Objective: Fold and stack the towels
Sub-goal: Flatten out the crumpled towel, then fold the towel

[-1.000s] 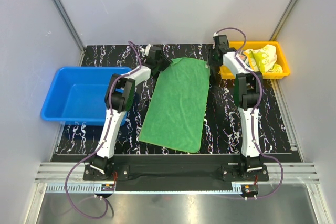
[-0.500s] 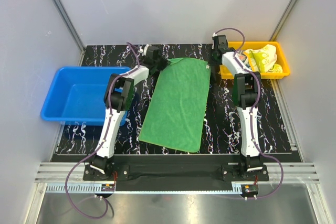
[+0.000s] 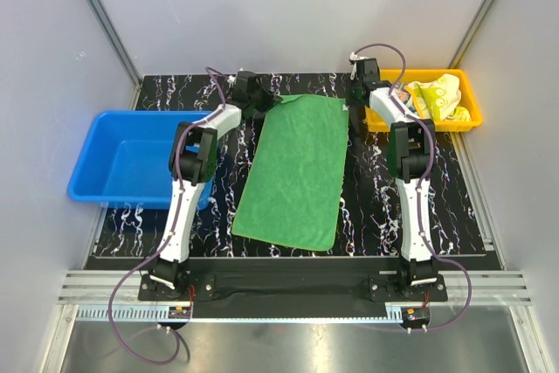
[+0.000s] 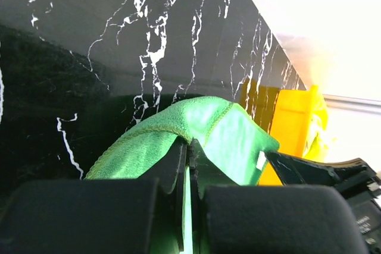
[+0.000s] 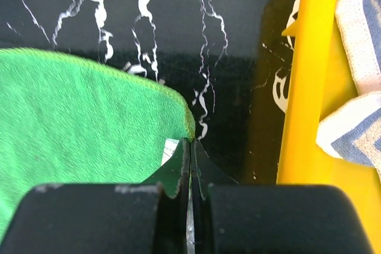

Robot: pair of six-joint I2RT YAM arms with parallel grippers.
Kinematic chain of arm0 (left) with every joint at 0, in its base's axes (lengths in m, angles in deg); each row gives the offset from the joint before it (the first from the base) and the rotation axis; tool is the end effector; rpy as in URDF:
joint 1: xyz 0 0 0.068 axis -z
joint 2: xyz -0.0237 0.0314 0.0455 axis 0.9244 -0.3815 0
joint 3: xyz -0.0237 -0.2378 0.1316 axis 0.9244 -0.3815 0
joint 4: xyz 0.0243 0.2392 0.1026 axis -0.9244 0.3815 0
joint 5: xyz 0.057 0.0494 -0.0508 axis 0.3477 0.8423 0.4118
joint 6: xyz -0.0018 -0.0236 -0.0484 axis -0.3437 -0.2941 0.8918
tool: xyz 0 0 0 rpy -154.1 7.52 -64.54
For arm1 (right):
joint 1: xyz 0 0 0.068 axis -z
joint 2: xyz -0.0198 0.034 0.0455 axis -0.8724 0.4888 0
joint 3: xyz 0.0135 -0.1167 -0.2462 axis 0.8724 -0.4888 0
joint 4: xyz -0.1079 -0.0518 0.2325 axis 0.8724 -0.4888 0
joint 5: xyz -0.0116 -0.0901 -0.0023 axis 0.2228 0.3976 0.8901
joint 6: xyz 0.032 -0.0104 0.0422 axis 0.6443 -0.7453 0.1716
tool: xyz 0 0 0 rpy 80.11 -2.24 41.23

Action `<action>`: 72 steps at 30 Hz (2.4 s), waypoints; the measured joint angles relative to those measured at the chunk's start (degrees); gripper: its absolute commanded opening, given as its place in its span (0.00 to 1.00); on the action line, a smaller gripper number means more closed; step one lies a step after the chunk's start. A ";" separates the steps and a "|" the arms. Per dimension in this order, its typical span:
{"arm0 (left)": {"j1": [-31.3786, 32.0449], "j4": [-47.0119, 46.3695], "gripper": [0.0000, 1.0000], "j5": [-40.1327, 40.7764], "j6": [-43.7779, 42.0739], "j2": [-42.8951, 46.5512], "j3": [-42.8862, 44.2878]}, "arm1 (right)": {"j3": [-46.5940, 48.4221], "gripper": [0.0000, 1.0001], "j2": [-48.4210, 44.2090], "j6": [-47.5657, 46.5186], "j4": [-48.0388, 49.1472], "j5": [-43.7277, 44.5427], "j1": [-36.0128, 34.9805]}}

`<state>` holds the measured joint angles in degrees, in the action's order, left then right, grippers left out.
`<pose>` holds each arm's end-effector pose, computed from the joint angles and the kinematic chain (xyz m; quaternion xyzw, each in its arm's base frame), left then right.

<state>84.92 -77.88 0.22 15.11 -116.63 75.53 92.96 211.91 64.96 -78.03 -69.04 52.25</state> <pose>0.5483 -0.1788 0.1324 -0.2907 0.8076 -0.3953 0.3272 0.5542 0.0834 0.1690 -0.0512 0.9193 0.0470 0.3873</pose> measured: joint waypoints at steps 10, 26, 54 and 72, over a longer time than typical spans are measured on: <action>-3.43 9.66 0.00 -7.21 -4.87 3.02 2.36 | -8.59 0.00 -5.14 -7.56 8.02 -1.77 0.50; -6.60 29.79 0.00 -19.28 -20.87 14.03 -0.48 | -38.49 0.00 -32.39 -15.26 16.24 -17.73 0.66; -4.09 46.71 0.00 -18.62 -39.69 52.09 -47.04 | -76.22 0.00 -73.72 8.83 -0.13 -12.92 -12.44; 1.70 45.38 0.00 -11.45 -40.79 56.22 -57.02 | -87.60 0.10 -80.19 24.83 -2.19 -14.08 -16.83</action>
<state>86.62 -32.50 -11.23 -25.67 -60.42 18.50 5.36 131.72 89.79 -80.22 -83.12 35.42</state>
